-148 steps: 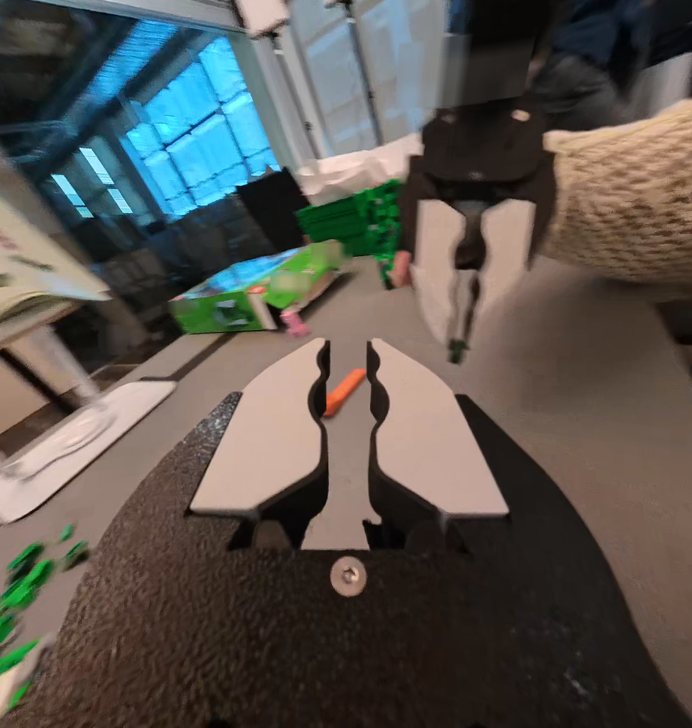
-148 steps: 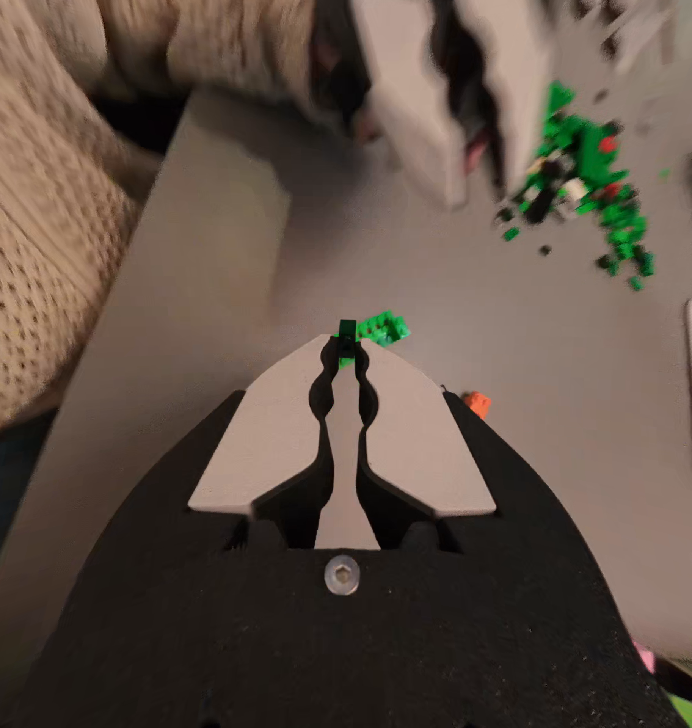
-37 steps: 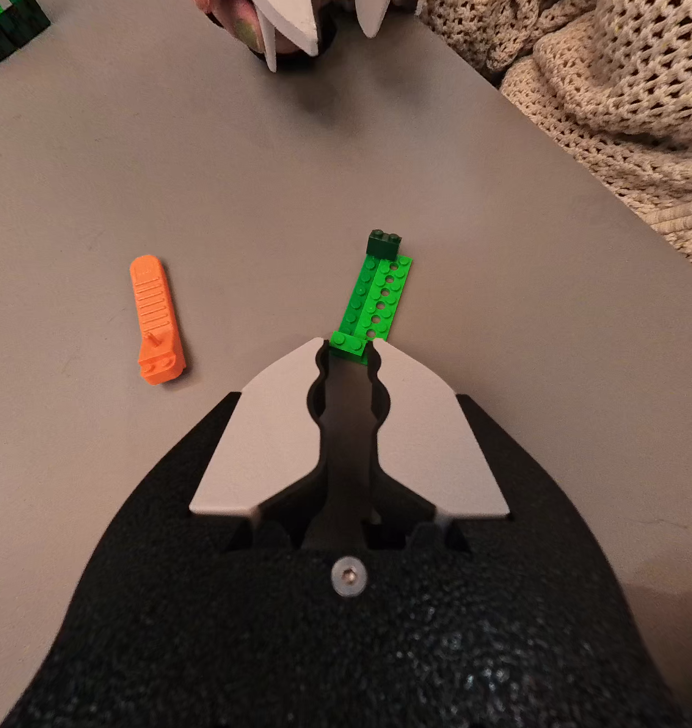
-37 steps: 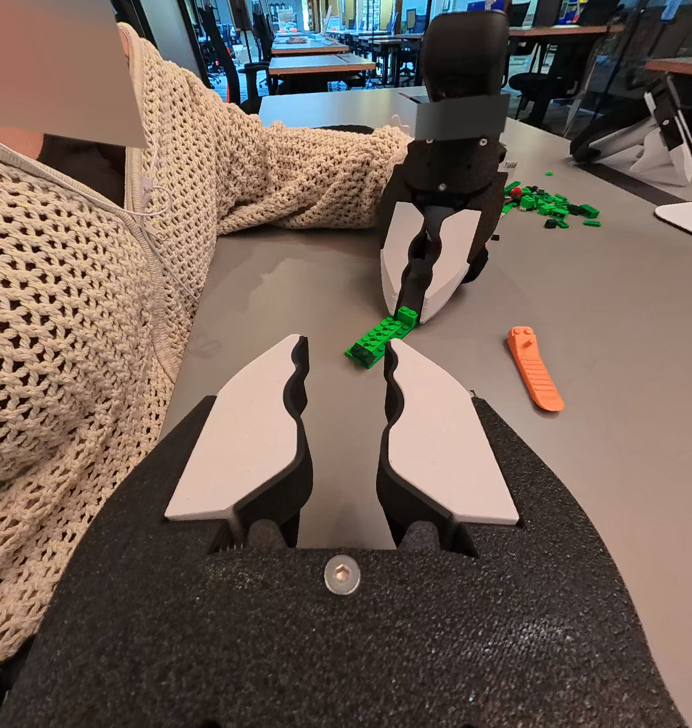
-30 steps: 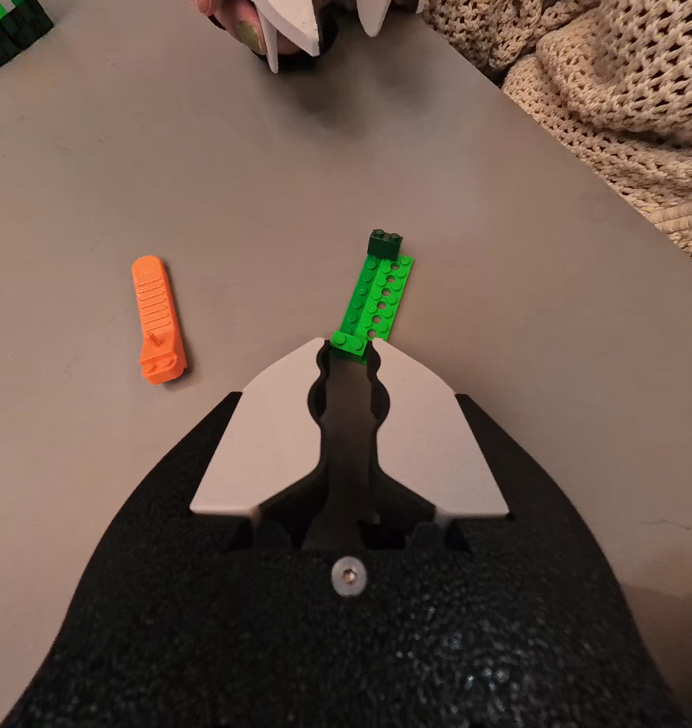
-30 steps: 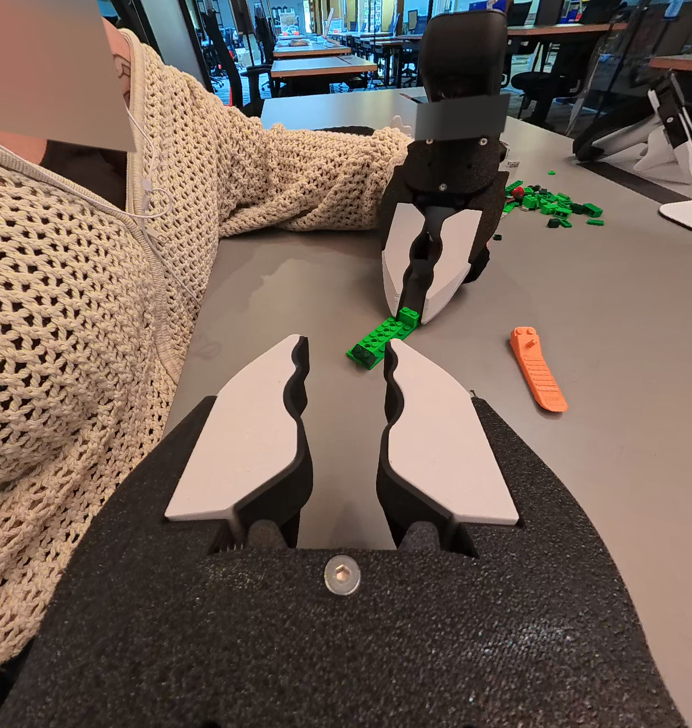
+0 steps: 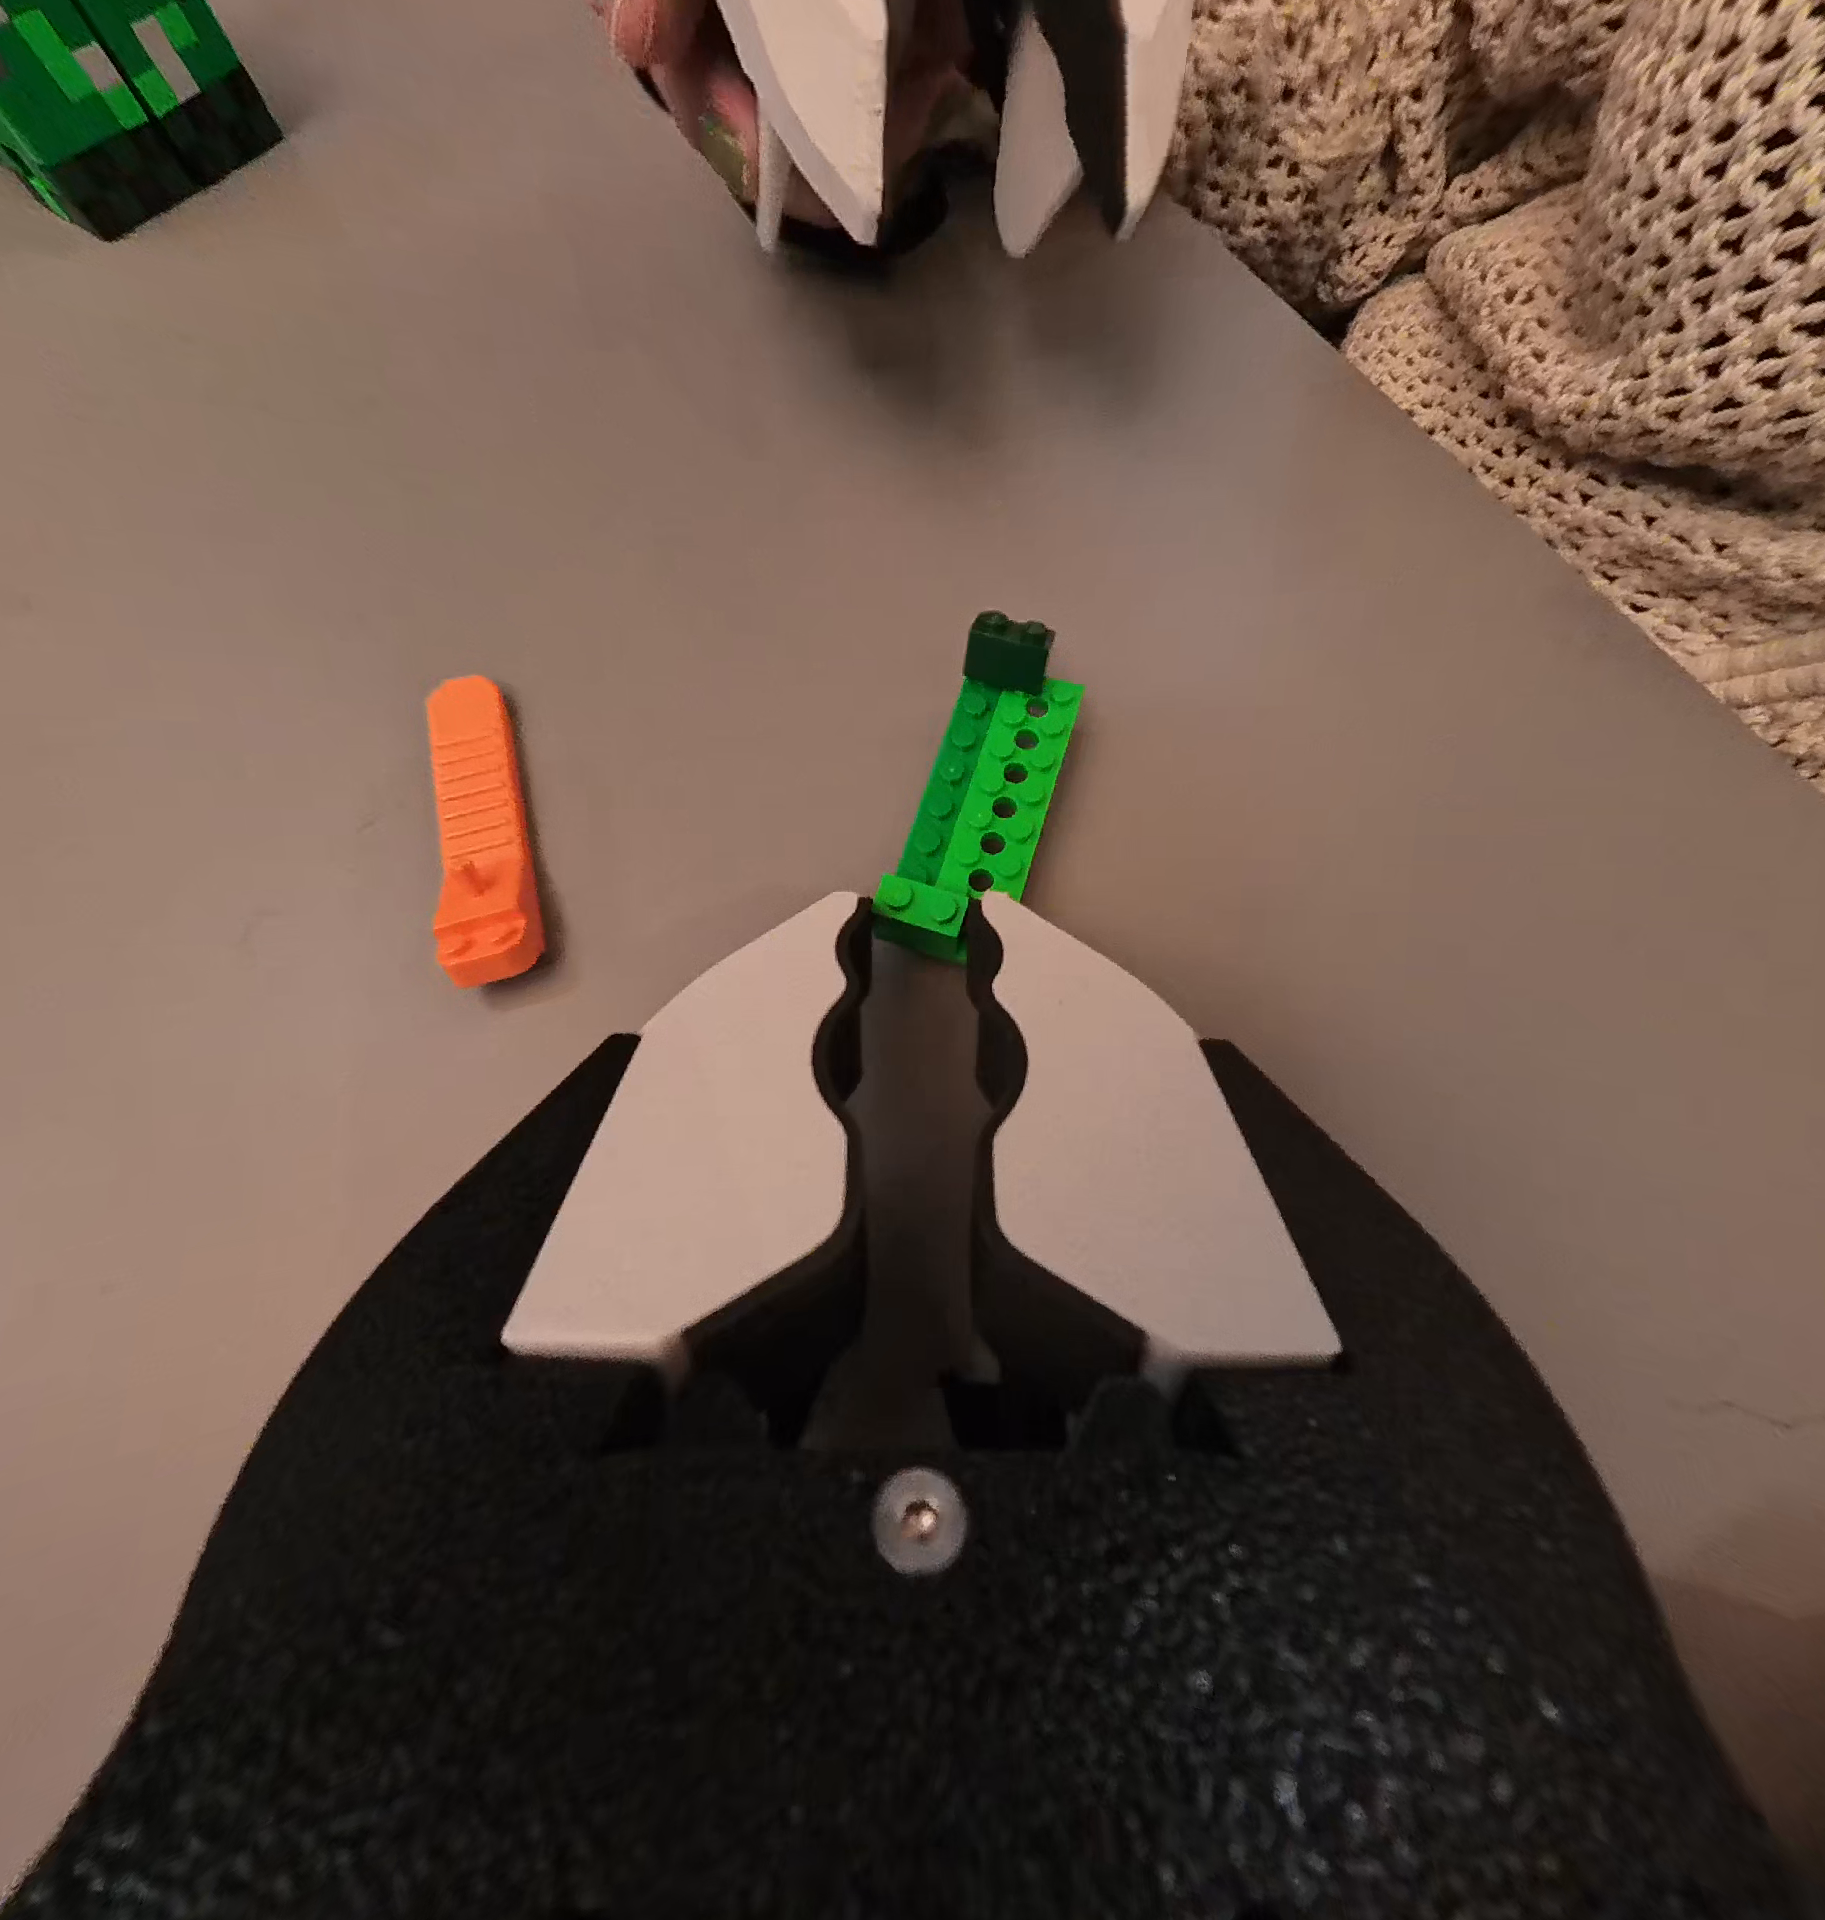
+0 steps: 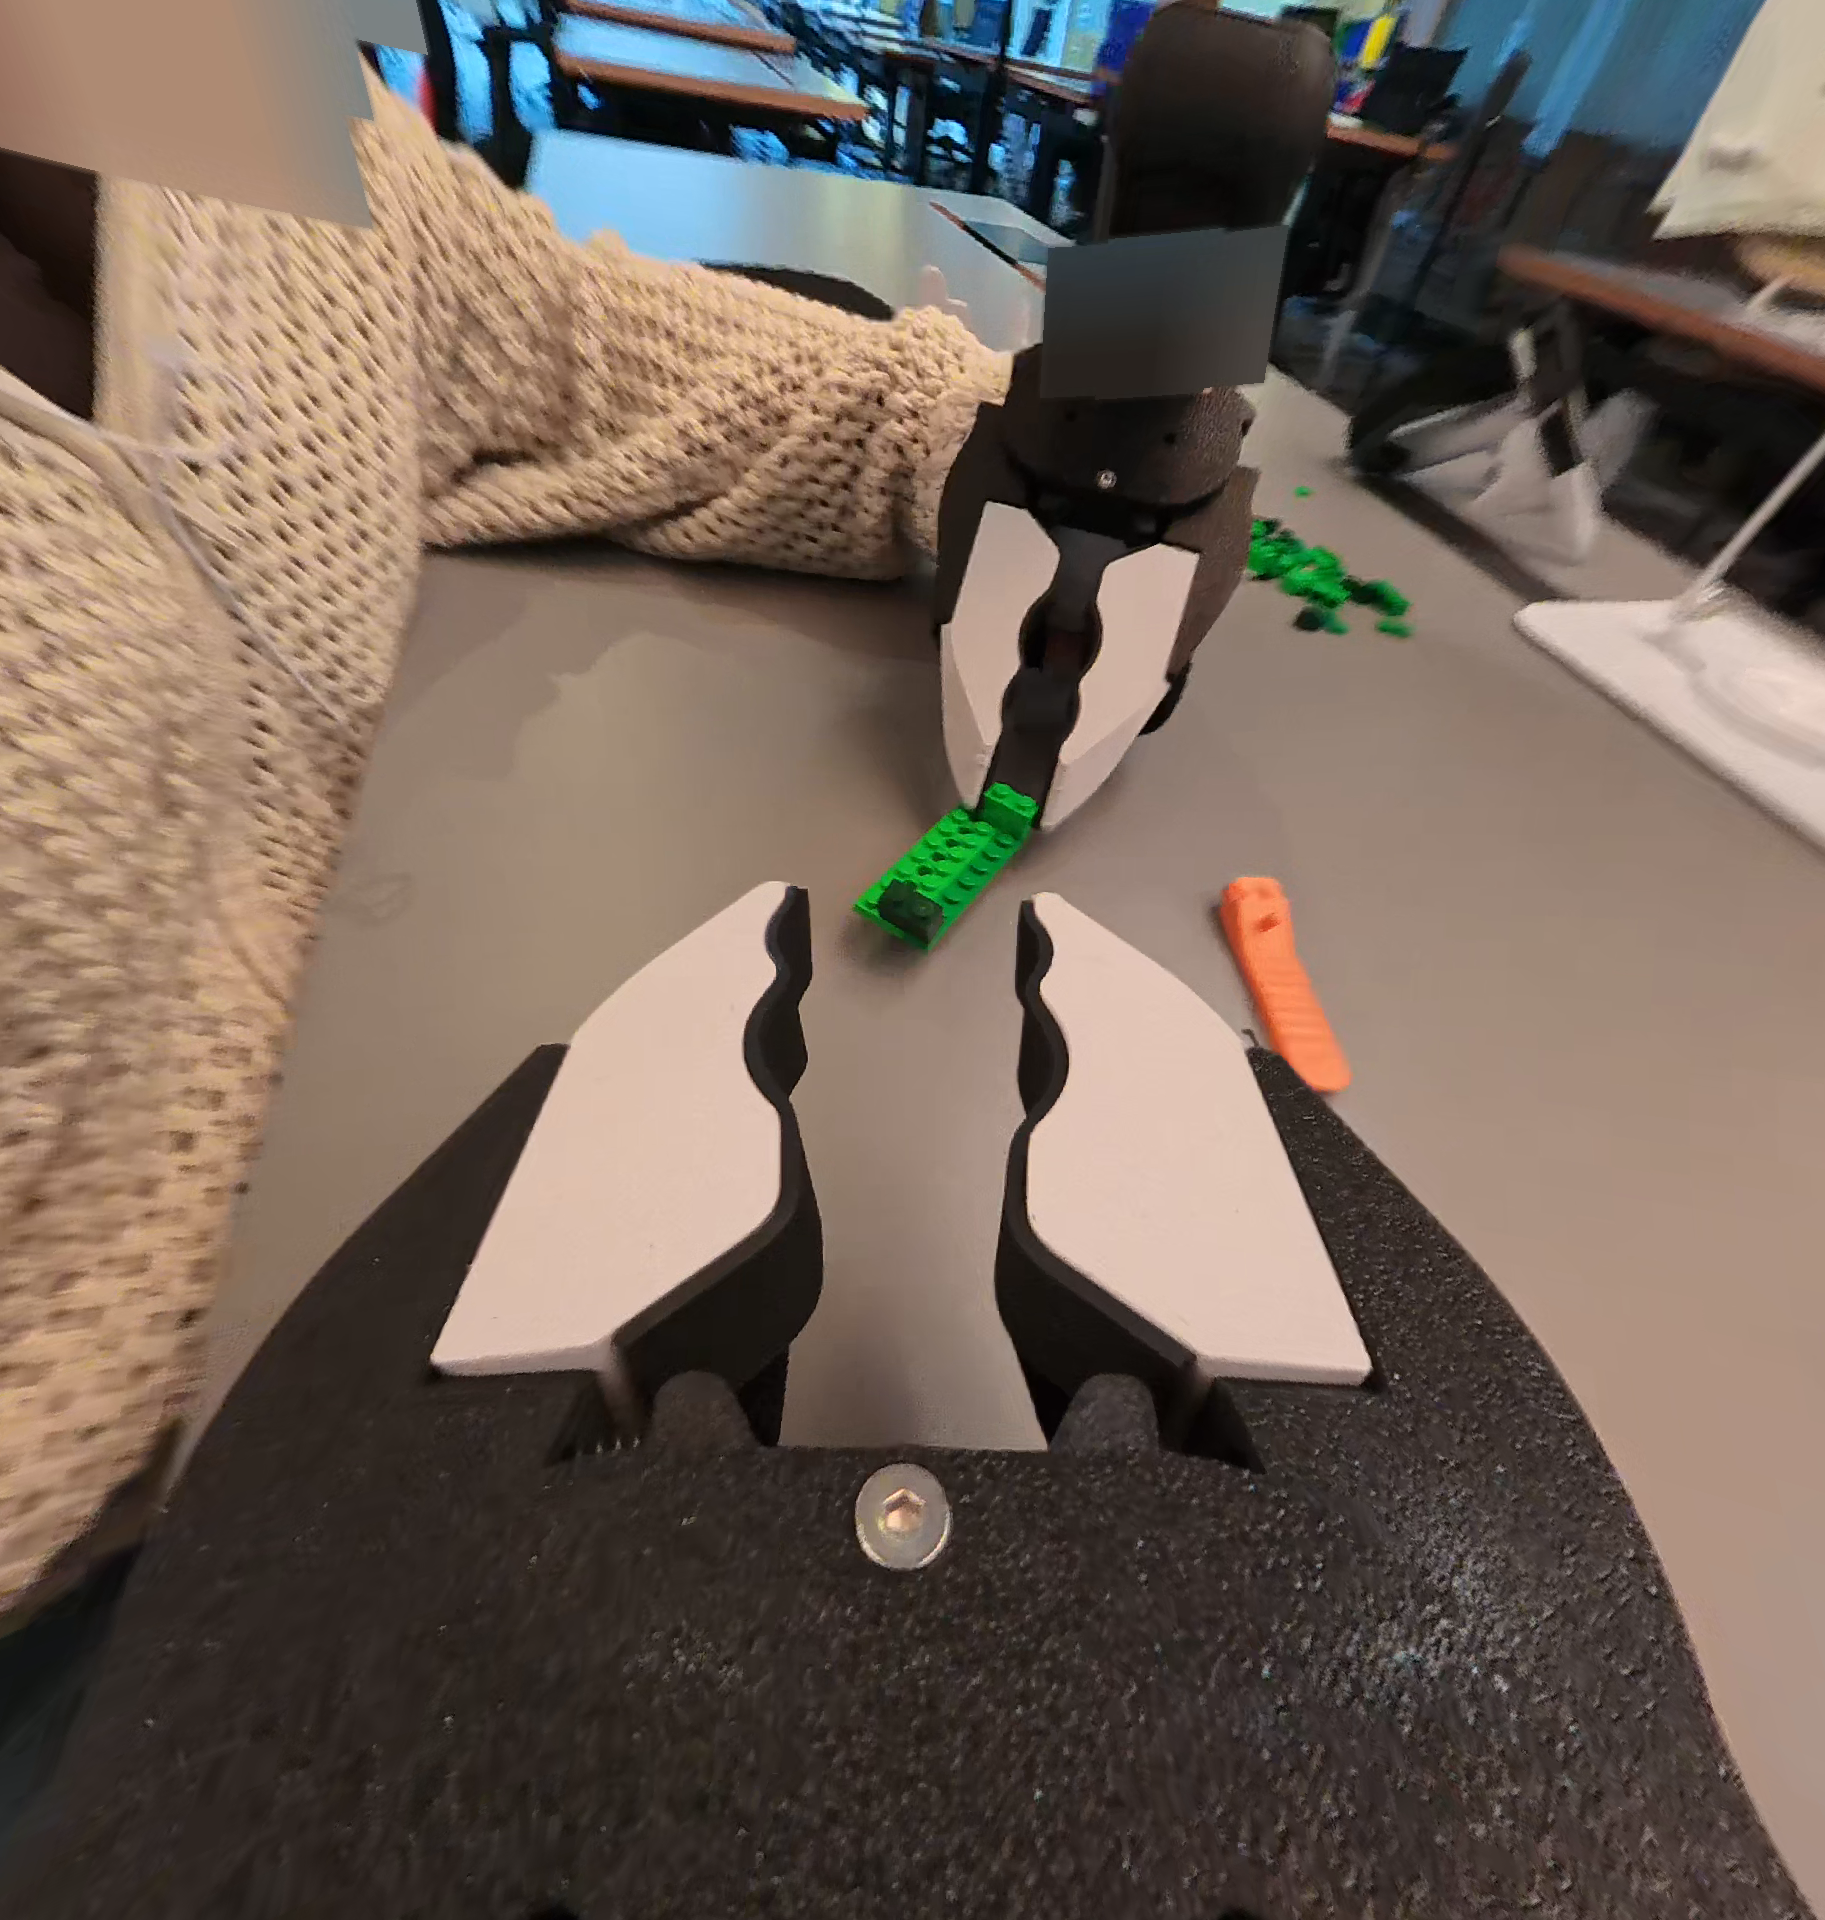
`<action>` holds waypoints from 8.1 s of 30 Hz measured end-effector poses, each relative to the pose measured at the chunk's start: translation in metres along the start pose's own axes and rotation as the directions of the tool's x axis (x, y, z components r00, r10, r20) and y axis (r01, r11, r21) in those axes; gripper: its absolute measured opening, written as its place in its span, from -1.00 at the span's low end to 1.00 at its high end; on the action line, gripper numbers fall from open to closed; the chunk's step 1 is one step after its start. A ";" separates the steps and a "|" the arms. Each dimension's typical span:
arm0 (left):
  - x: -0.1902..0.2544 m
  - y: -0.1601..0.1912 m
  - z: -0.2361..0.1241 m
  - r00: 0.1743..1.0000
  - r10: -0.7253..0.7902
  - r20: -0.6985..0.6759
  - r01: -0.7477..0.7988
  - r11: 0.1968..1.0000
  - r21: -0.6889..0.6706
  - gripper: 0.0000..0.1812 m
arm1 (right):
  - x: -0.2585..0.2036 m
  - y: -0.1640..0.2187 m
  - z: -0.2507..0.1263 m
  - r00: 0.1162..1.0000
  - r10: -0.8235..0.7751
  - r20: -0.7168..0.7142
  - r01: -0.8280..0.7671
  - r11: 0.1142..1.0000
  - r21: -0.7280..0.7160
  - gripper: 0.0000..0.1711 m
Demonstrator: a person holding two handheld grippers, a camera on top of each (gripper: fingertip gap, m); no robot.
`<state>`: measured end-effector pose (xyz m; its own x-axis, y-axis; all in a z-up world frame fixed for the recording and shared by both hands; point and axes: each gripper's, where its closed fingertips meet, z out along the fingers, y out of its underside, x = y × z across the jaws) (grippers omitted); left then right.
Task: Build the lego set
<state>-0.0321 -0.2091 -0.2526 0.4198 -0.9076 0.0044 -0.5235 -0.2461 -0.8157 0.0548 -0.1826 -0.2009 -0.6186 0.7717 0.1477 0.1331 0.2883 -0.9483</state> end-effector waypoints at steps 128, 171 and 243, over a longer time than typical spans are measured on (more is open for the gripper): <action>-0.002 -0.049 -0.057 0.996 -0.049 0.077 0.038 0.989 0.144 -0.72 | 0.029 -0.037 0.066 0.217 -0.948 -0.232 0.804 0.309 -0.509 -0.82; 0.004 -0.140 -0.099 0.710 0.328 0.623 -0.533 0.828 0.173 -0.53 | 0.031 -0.129 0.016 0.395 -0.871 -0.291 0.834 0.473 -0.284 -0.82; -0.067 -0.010 -0.101 0.103 0.070 0.992 -0.007 0.998 -0.070 -0.62 | 0.189 0.010 -0.035 0.549 -0.137 -0.825 0.135 0.988 -0.074 -0.54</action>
<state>-0.1293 -0.1798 -0.1863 0.7421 0.2265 -0.6309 -0.5772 -0.2626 -0.7732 -0.0341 -0.0139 -0.1731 0.2811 0.8514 0.4428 0.1055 0.4312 -0.8961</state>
